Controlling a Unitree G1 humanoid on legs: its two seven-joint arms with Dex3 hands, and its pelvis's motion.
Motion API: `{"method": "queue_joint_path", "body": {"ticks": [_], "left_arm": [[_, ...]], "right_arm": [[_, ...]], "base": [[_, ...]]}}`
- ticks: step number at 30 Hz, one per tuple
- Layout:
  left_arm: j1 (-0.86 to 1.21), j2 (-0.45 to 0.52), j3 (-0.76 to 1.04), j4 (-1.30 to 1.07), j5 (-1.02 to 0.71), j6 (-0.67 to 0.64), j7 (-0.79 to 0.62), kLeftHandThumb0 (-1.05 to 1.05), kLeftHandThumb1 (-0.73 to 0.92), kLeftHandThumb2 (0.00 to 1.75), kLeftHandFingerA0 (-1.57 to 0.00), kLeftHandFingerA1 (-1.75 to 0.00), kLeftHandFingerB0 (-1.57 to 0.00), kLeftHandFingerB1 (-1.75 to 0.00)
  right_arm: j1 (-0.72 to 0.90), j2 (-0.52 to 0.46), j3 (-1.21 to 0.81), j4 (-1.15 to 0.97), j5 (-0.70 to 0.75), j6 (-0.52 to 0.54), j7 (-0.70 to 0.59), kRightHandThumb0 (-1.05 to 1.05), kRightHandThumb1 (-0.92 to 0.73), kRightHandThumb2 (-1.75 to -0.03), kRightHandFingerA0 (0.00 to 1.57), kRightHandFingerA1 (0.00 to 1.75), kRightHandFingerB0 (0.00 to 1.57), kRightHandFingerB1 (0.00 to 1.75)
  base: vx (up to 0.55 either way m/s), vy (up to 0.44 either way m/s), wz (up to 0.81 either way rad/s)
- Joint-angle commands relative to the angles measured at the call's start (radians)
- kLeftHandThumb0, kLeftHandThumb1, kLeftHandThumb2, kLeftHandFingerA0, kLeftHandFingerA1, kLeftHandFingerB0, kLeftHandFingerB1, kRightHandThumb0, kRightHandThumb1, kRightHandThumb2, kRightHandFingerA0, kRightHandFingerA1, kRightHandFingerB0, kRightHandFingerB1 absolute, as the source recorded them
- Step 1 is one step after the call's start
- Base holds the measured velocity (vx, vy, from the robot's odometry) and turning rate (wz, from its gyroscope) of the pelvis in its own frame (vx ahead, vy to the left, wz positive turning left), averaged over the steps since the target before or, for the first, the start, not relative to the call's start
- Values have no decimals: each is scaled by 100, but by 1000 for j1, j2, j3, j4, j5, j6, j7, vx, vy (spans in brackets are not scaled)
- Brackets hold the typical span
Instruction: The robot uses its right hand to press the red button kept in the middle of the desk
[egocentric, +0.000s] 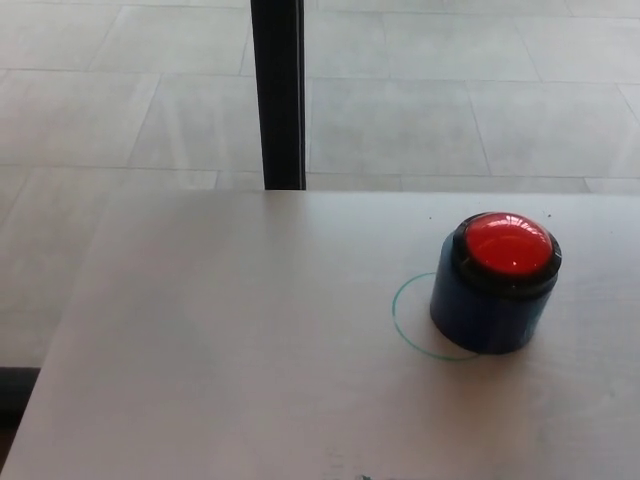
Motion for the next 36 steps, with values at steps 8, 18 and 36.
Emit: {"method": "queue_joint_path", "body": {"ticks": [8,18,36], "left_arm": [[10,23,-10,-12,6,-8,12,-53,92,109,-51,-122,-41,-105],[8,21,-13,-9,-3,-10,20,-59,80,126,-62,-96,-51,-87],[-14,5,-13,-9,-3,-2,17,-53,92,107,-48,-120,-33,-98]], "right_arm": [[430,-104,-361,36,60,-147,-128,-65,-41,-117,128,165,111,112],[636,47,-560,194,141,-265,-276,-68,-60,-95,137,149,85,91],[783,302,-672,210,320,-220,-366,-101,-71,-123,49,113,0,45]], "base": [[0,0,0],[0,0,0],[0,0,0]]}}
